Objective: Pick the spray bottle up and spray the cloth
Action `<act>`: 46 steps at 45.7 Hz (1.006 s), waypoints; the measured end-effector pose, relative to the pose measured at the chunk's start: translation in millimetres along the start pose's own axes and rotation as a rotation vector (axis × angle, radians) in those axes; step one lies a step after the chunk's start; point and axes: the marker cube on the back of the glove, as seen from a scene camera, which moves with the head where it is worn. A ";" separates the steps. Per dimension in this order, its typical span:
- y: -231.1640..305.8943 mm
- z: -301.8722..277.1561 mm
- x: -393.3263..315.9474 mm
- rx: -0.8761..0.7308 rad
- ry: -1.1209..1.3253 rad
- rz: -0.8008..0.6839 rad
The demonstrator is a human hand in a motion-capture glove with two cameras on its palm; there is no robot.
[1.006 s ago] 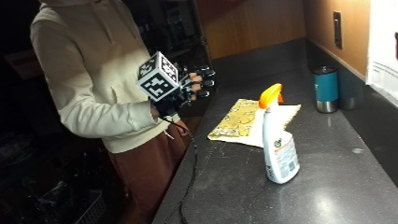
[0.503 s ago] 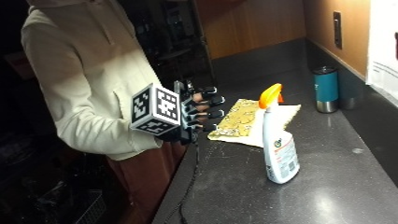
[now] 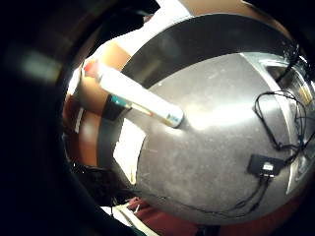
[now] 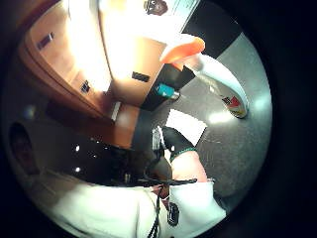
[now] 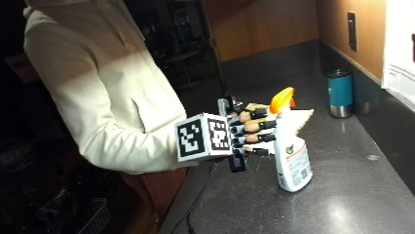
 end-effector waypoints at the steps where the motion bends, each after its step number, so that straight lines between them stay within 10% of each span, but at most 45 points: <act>1: -2.9 2.3 2.0 0.003 -0.009 0.006; 46: -104.6 119.0 -0.3 -0.143 -0.273 0.192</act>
